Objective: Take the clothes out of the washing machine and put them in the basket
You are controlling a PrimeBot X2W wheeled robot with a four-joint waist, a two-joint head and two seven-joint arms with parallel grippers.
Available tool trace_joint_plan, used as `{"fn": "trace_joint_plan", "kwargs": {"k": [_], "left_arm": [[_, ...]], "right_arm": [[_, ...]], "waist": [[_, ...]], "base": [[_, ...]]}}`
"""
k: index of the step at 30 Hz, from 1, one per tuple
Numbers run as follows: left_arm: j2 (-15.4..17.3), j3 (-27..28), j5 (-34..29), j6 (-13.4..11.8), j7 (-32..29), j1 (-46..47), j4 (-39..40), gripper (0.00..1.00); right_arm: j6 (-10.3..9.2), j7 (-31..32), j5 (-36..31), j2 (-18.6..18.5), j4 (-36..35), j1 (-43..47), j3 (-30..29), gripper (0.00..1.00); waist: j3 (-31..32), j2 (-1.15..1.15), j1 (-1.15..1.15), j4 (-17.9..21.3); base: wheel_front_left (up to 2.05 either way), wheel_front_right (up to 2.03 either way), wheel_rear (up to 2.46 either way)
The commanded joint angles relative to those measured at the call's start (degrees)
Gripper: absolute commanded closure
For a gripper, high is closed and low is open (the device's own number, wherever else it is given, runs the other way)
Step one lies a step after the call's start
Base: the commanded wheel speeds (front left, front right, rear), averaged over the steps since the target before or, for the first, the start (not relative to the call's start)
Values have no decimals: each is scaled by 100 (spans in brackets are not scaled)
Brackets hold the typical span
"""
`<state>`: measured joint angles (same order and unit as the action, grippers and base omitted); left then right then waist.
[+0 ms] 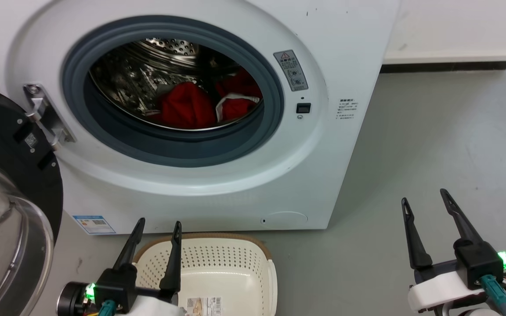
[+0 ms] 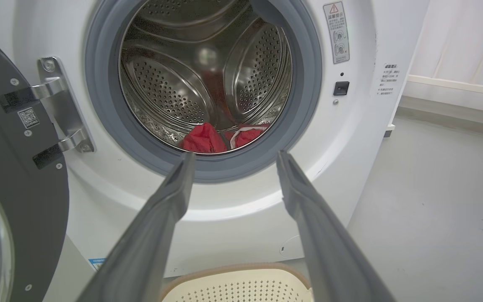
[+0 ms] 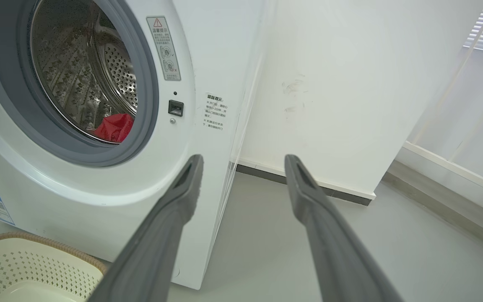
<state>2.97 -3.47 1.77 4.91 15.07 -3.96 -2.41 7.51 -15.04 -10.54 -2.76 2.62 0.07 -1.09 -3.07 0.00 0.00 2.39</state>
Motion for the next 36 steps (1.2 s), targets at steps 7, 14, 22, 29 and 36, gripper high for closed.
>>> {"fn": "trace_joint_plan", "kwargs": {"k": [7, 14, 22, 29, 36], "left_arm": [[118, 119, 111, 144, 16, 689, -339, 0], [787, 140, 237, 244, 16, 2047, -839, 0], [1909, -634, 676, 251, -187, 4034, -1764, 0], [2903, -1511, 1383, 247, -1518, 6264, -2616, 0], [3481, -2293, 1573, 247, -3015, 8328, -3451, 0]], "right_arm": [[-4, -21, 179, -20, -112, -358, -84, 0], [-4, -19, 545, -14, -177, -771, -88, 0], [-4, -19, 701, -13, -315, -1060, -103, 0], [-5, -19, 961, -12, -443, -1411, -154, 0], [-4, -19, 1170, -12, -489, -1660, 52, 0]], "waist": [[-827, 0, 0, 340], [-1899, 0, 0, 757], [-2926, 0, 0, 959], [-3784, 0, 0, 1094], [-4446, 0, 0, 1323]], "base": [[0, 0, 0], [0, 0, 0], [0, 0, 0], [0, 0, 0], [0, 0, 0]]}}
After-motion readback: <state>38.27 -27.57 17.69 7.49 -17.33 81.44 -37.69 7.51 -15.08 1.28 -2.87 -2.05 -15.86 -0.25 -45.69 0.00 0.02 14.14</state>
